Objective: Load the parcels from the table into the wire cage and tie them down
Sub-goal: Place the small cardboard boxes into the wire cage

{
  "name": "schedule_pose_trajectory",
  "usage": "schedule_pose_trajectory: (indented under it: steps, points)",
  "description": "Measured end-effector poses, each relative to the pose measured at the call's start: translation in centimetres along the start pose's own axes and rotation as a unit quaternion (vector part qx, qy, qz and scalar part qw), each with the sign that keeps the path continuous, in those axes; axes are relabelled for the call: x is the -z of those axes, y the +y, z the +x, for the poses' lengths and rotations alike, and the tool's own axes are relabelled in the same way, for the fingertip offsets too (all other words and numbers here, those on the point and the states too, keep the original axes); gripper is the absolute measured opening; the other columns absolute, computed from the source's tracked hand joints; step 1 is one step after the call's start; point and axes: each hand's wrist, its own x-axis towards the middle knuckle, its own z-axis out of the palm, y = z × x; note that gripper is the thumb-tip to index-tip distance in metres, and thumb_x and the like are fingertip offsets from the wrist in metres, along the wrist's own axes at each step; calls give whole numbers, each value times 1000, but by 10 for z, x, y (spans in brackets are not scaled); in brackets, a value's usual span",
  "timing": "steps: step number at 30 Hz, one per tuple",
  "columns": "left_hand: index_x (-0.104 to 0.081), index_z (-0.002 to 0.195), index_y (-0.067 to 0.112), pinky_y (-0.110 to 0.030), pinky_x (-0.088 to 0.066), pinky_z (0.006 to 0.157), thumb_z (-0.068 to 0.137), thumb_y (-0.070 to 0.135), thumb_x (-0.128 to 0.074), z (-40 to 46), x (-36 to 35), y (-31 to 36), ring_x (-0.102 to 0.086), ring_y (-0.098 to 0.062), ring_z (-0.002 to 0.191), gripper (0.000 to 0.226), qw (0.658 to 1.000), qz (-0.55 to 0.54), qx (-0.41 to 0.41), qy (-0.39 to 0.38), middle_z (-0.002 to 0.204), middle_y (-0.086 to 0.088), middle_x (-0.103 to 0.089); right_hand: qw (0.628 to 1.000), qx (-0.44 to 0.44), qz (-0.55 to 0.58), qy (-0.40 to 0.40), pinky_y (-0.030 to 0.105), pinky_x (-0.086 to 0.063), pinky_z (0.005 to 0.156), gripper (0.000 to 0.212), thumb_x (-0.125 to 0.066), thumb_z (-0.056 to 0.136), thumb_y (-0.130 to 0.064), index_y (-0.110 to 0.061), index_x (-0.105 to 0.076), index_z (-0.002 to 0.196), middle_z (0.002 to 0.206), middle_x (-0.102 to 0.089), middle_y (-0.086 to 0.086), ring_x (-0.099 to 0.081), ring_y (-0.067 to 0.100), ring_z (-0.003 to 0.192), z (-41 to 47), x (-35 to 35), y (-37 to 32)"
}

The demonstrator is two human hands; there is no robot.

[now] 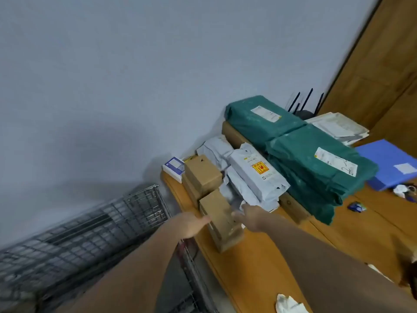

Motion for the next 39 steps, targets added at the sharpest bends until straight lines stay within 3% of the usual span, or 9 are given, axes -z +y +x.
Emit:
schedule_pose_trajectory:
  steps: [3,10,17,20,24,29,33,37,39]
  points:
    - [-37,155,20,-47,-32,117,87,84,-24,29,-20,12,-41,-29,143,94,994,-95,43,-38,158,-11,-40,997,-7,67,-30,34,-40,99,70,-38,97,-66,-11,-37,140,138,-48,16,-49,27,124,25,-6,17]
    - [-37,155,17,-37,-29,116,94,76,-27,90,-62,26,-37,-28,146,85,925,-358,86,-93,160,-7,-38,980,-19,188,-55,40,-38,112,88,-38,90,-76,-15,-29,154,156,-41,8,-43,28,139,73,-21,17]
    - [-47,149,10,-43,-39,115,94,70,-41,110,-81,33,-53,-28,129,82,879,-462,109,-39,146,-11,-54,952,-66,281,-101,46,-42,111,86,-40,85,-79,-19,-48,146,141,-56,10,-55,28,125,90,-34,15]
    - [-41,150,10,-36,-45,102,94,71,-42,105,-75,38,-56,-20,111,83,864,-487,115,-54,144,-10,-54,945,-68,303,-106,46,-39,113,78,-39,90,-73,-21,-45,149,143,-54,11,-52,28,128,84,-31,10]
    - [-35,152,19,-24,-42,68,91,74,-34,85,-57,42,-51,-6,85,83,896,-427,106,-59,107,11,-55,942,-87,311,-88,44,-40,112,86,-37,83,-80,-21,-49,145,142,-54,10,-53,27,126,63,-21,1]
    - [-37,152,20,-36,-46,101,91,74,-31,54,-32,47,-55,-22,119,82,920,-380,75,-55,139,-5,-57,951,-69,298,-53,47,-44,108,93,-33,74,-87,-22,-61,134,128,-65,9,-61,27,116,29,2,-15]
    - [-42,147,25,-23,-46,61,89,76,-28,12,0,57,-60,-9,79,79,946,-317,42,-49,88,11,-59,954,-63,293,-24,45,-54,96,97,-34,59,-91,-20,-68,115,108,-72,6,-68,24,98,-10,28,-31]
    - [-37,151,24,-37,-48,88,76,84,-29,-29,34,66,-64,-21,88,96,962,-271,24,-35,122,-10,-65,964,-57,259,22,45,-59,89,93,-31,75,-88,-12,-66,116,110,-69,10,-67,29,98,-61,61,-56]
    - [-36,151,23,-40,-50,90,73,86,-28,-54,54,72,-66,-21,87,101,969,-245,11,2,123,-15,-65,965,-43,253,53,44,-61,84,88,-29,85,-82,-8,-62,119,111,-67,13,-67,30,95,-91,77,-72]
